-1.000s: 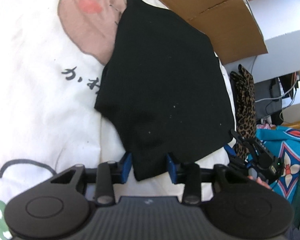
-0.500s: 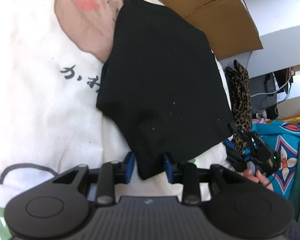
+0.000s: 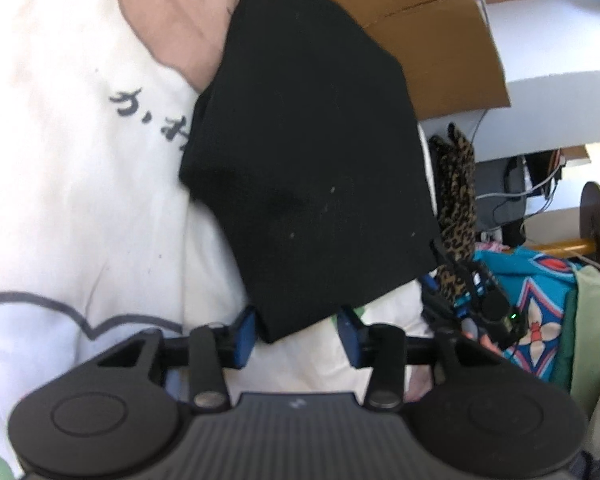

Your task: Fold clothes

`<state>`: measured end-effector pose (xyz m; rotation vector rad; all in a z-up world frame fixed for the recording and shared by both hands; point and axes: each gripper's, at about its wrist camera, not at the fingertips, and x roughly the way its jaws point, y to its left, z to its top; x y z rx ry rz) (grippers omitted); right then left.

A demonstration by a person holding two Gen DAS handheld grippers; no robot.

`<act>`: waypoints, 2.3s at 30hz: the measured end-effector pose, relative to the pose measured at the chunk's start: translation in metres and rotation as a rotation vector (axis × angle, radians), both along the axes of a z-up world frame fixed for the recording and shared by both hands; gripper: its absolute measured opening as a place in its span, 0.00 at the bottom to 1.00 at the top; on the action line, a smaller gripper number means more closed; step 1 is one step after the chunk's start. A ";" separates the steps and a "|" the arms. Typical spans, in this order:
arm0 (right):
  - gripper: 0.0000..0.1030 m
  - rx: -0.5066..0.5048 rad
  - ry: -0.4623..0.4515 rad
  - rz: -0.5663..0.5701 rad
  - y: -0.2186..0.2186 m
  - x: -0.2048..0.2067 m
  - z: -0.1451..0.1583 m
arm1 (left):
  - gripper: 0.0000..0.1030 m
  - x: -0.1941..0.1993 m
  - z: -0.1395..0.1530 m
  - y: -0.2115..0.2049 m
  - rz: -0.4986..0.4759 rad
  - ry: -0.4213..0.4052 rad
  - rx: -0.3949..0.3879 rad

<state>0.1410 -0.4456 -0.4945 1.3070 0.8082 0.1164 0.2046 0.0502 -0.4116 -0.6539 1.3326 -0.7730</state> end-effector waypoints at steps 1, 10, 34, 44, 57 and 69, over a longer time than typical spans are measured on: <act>0.38 0.005 0.000 0.000 -0.001 0.000 0.000 | 0.35 0.001 0.002 0.002 0.006 -0.005 -0.012; 0.38 0.021 0.006 -0.005 -0.004 0.000 -0.001 | 0.36 0.005 -0.001 0.005 0.013 -0.005 -0.017; 0.07 0.001 0.020 -0.021 0.011 -0.001 0.012 | 0.06 0.010 0.041 0.017 -0.035 -0.061 0.038; 0.07 0.047 0.035 0.042 0.033 -0.020 0.014 | 0.05 0.006 0.069 0.034 -0.091 -0.113 0.167; 0.06 0.034 0.055 0.179 0.066 -0.038 0.023 | 0.04 -0.011 0.075 0.063 -0.117 -0.037 0.273; 0.06 -0.063 0.013 0.164 0.043 -0.023 0.046 | 0.04 -0.031 0.057 0.014 -0.211 0.037 0.235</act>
